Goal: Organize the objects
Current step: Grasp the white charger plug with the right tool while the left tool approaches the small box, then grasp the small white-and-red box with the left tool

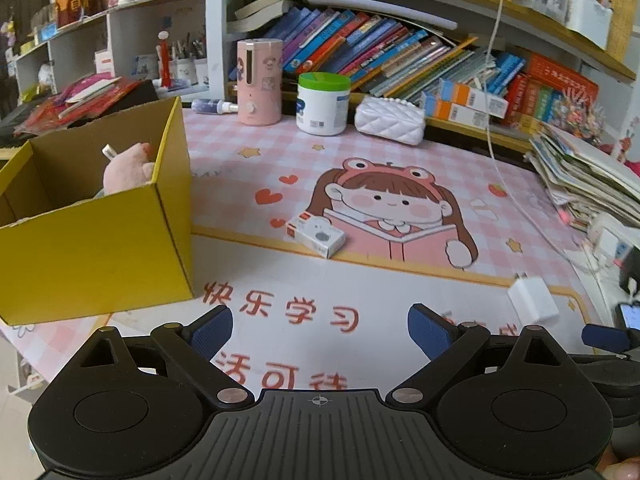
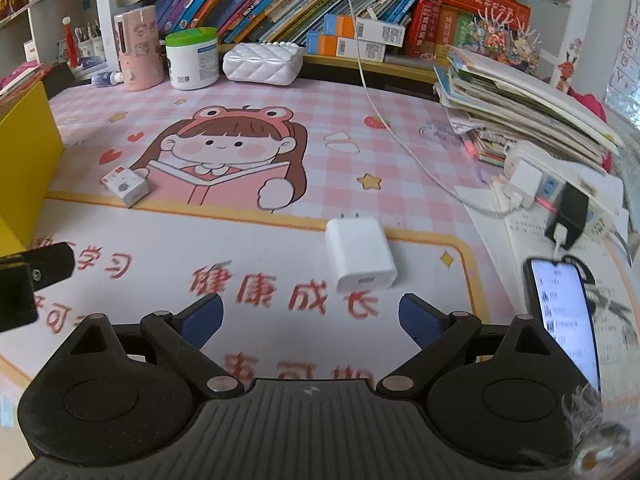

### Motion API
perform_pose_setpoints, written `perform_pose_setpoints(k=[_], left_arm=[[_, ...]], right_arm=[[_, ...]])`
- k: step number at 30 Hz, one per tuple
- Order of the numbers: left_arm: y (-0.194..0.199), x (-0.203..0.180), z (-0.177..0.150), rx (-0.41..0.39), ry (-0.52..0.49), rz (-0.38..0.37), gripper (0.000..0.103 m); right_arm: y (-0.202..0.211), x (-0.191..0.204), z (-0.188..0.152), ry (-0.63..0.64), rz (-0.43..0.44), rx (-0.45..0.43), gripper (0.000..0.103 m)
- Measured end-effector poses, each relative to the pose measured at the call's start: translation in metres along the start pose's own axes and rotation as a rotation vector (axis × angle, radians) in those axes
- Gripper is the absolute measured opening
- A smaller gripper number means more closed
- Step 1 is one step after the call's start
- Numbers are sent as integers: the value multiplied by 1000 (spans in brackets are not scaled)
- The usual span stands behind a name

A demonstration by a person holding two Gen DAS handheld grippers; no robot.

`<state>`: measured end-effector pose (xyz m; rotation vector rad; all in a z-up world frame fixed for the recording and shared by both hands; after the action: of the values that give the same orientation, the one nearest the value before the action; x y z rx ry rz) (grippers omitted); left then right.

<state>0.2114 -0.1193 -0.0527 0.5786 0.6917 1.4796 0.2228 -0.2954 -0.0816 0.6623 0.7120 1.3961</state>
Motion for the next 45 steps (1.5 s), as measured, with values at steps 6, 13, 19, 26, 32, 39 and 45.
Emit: perform_pose_setpoints(k=[6, 13, 19, 26, 32, 39, 45], left_arm=[[-12, -8, 10, -1, 28, 41, 96], [-24, -11, 18, 3, 51, 79, 96], [-34, -18, 23, 15, 46, 93, 96], [-52, -34, 32, 17, 0, 97, 95], [-83, -26, 46, 29, 49, 162, 95], [-121, -18, 54, 39, 33, 140, 77], [-140, -15, 54, 56, 3, 136, 66]], right_arm=[[-20, -11, 17, 32, 1, -19, 89], [-48, -19, 30, 48, -10, 2, 74], [-69, -29, 33, 25, -13, 59, 56], [-68, -33, 37, 25, 83, 56, 41], [-60, -36, 42, 23, 122, 18, 41], [-53, -34, 43, 82, 150, -12, 41], [-56, -35, 43, 89, 153, 2, 41]])
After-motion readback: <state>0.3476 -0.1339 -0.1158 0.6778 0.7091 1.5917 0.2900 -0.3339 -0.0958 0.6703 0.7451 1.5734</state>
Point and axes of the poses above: each gripper's, at about its wrist camera, not at the fingertips, and y roughly against the way its jaws point, x to its left, z to its top, the point moved 3 cm from there along -y, roughly the way its jaws point, and after that the axes turned 3 degrees about x, right-handed, at the moved point
